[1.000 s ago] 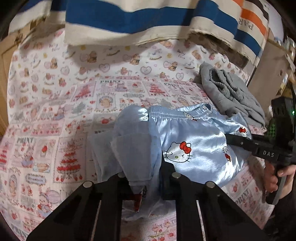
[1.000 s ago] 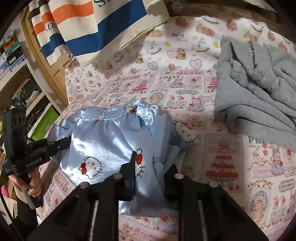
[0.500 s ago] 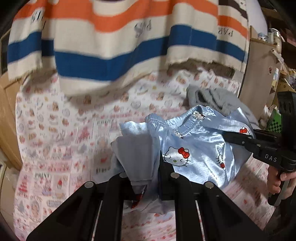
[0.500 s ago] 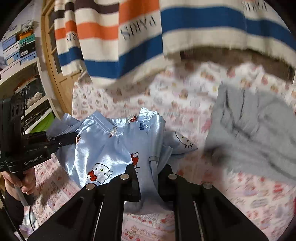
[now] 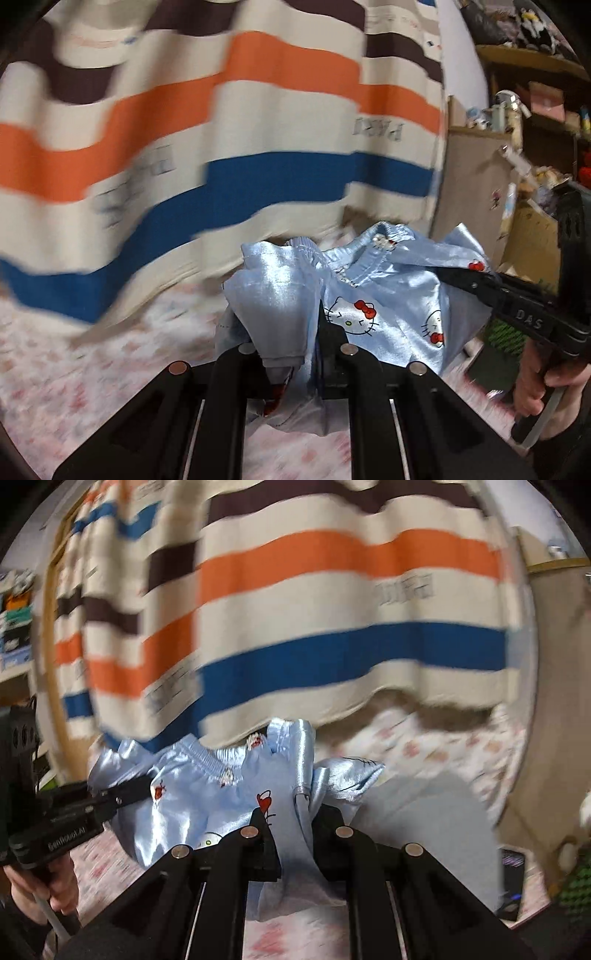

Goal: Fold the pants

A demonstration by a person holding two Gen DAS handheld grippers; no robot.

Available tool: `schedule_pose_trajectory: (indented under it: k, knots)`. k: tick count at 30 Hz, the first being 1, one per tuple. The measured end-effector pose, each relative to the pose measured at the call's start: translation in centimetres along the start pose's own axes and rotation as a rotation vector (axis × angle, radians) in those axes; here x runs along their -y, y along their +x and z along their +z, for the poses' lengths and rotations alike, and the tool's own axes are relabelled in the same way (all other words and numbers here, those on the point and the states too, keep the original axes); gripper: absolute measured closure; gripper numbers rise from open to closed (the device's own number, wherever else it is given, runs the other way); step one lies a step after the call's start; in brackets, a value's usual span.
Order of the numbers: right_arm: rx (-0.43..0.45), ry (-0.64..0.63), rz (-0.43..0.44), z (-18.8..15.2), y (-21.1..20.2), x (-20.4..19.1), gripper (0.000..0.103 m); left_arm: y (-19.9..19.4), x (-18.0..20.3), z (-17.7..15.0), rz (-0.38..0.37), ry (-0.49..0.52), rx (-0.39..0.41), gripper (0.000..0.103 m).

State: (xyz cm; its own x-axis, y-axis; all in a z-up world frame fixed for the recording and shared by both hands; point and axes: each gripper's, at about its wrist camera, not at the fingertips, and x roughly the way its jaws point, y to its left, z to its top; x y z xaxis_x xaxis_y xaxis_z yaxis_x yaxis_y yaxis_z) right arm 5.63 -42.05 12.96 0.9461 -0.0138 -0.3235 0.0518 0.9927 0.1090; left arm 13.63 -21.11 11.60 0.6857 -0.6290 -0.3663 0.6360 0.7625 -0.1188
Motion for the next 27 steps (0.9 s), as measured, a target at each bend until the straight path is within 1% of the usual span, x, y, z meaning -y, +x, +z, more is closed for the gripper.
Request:
schedule_pose_trajectory:
  k: [3,5,7,10,11,13,15,16,19,20,22,23,24,25,26,27]
  knots:
    - [0.008,0.062,-0.05,1.3,0.5,3.7,0.093,3.4,1.6,1.5,-0.06,-0.019,0.009,0.091]
    - [0.045,0.102,-0.104,1.8,1.0,6.6,0.093,5.4,2.8,2.3,-0.092,-0.013,0.023,0.091]
    - [0.067,0.135,-0.148,1.9,1.4,8.7,0.093,7.3,3.8,2.7,-0.1,-0.006,0.03,0.091]
    - [0.06,0.182,-0.191,1.5,2.8,11.9,0.093,10.2,4.9,2.3,-0.104,0.011,0.005,0.091]
    - [0.044,0.189,-0.197,1.2,3.3,12.7,0.093,11.2,5.3,1.8,-0.098,0.015,-0.012,0.091]
    - [-0.02,0.183,-0.212,0.4,4.6,13.7,0.093,13.1,5.6,0.7,-0.088,0.02,-0.052,0.091]
    - [-0.123,0.16,-0.231,-0.8,6.4,14.2,0.093,14.5,5.5,-0.6,-0.076,0.008,-0.097,0.091]
    - [-0.168,0.164,-0.231,-1.4,7.1,14.3,0.093,15.0,5.4,-1.2,-0.084,-0.006,-0.119,0.091]
    - [-0.272,0.181,-0.185,-2.7,8.5,14.7,0.093,15.4,4.8,-2.2,-0.09,-0.023,-0.182,0.089]
    - [-0.297,0.191,-0.172,-3.1,8.7,14.8,0.093,15.2,4.6,-2.4,-0.095,-0.024,-0.197,0.087]
    - [-0.319,0.205,-0.171,-3.9,8.6,14.9,0.093,14.8,4.5,-2.7,-0.09,-0.021,-0.226,0.086]
    - [-0.335,0.205,-0.171,-4.2,8.6,14.9,0.093,14.5,4.3,-2.9,-0.086,-0.02,-0.237,0.083]
    - [-0.351,0.201,-0.173,-4.6,8.6,14.8,0.091,14.3,4.0,-3.3,-0.085,-0.018,-0.247,0.078]
    - [-0.362,0.193,-0.182,-5.0,8.6,14.8,0.082,14.1,3.9,-3.7,-0.078,-0.01,-0.261,0.075]
    - [-0.366,0.183,-0.192,-5.3,8.6,14.6,0.074,13.9,3.9,-3.8,-0.068,-0.001,-0.267,0.067]
    - [-0.361,0.164,-0.208,-5.7,8.5,14.4,0.053,13.8,3.8,-4.0,-0.055,0.006,-0.272,0.054]
